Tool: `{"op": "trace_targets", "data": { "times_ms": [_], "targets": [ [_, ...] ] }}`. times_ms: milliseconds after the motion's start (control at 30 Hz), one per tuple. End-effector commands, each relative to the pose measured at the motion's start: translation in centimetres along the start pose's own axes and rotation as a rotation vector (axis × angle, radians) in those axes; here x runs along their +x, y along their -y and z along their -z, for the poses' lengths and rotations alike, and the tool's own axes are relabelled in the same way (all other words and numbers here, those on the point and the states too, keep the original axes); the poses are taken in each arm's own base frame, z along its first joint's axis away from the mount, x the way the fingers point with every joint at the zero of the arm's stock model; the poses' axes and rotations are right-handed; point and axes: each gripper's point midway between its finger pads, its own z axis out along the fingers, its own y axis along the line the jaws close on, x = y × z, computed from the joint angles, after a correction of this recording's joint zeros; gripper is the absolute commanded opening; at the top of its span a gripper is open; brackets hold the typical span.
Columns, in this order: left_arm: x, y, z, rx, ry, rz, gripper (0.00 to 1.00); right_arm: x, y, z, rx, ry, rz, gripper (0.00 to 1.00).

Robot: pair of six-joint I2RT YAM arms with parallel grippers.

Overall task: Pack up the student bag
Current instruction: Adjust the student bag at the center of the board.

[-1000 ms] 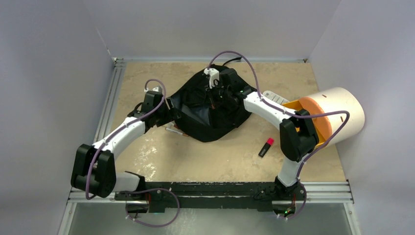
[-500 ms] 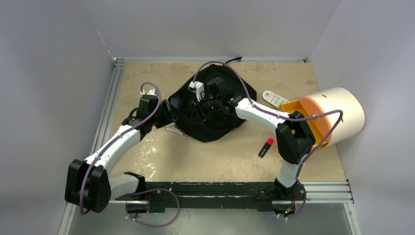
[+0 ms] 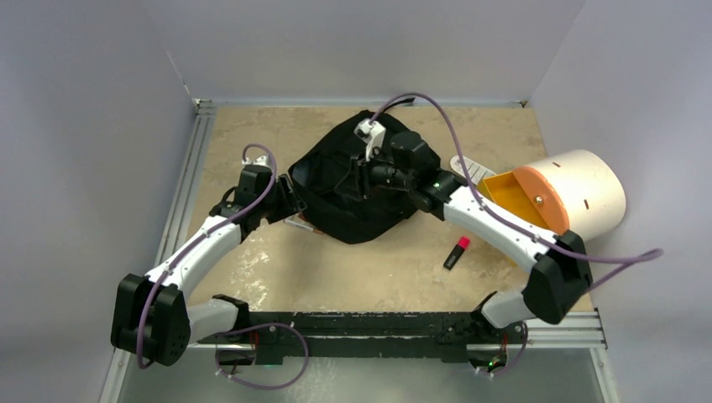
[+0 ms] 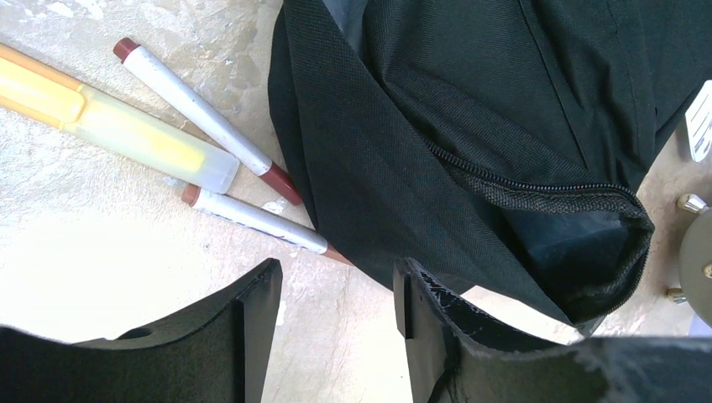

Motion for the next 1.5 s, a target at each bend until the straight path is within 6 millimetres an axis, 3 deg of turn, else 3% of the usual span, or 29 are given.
{"op": "trace_targets", "data": {
  "times_ms": [0,100,367,600,667,833,1000,1133,1300,1467],
  "targets": [
    [-2.0,2.0,0.6,0.06,0.04,-0.006,0.52,-3.4,2.5,2.2,0.222,0.21,-0.116,0.37],
    [-2.7,2.6,0.6,0.064,0.043,0.002,0.53,-2.7,4.3,2.7,0.321,0.222,-0.157,0.35],
    [-5.1,5.1,2.1,0.155,0.131,0.012,0.55,-0.8,6.3,2.0,0.392,0.214,-0.232,0.34],
    [-2.8,3.4,-0.9,0.085,0.01,0.011,0.55,0.0,11.2,0.9,0.62,0.18,-0.266,0.31],
    [-2.3,2.7,-1.3,0.064,0.004,0.013,0.55,0.0,10.5,-0.6,0.56,0.14,-0.252,0.3],
    [-2.1,2.4,-1.7,0.063,0.009,0.007,0.55,2.4,8.6,-4.0,0.447,0.023,-0.182,0.29],
    [-1.9,2.3,-1.8,0.062,-0.002,-0.008,0.41,5.5,6.9,-6.2,0.408,-0.099,-0.132,0.28],
    [-1.6,2.1,-1.5,0.071,0.003,-0.024,0.27,7.6,5.3,-7.2,0.36,-0.15,-0.109,0.28],
    [-1.1,2.1,-1.3,0.081,-0.017,-0.044,0.01,9.7,4.8,-7.6,0.365,-0.201,-0.096,0.29],
    [-0.6,3.5,0.1,0.168,-0.029,-0.065,0.0,10.2,4.7,-7.3,0.382,-0.219,-0.079,0.29]
  ]
}}
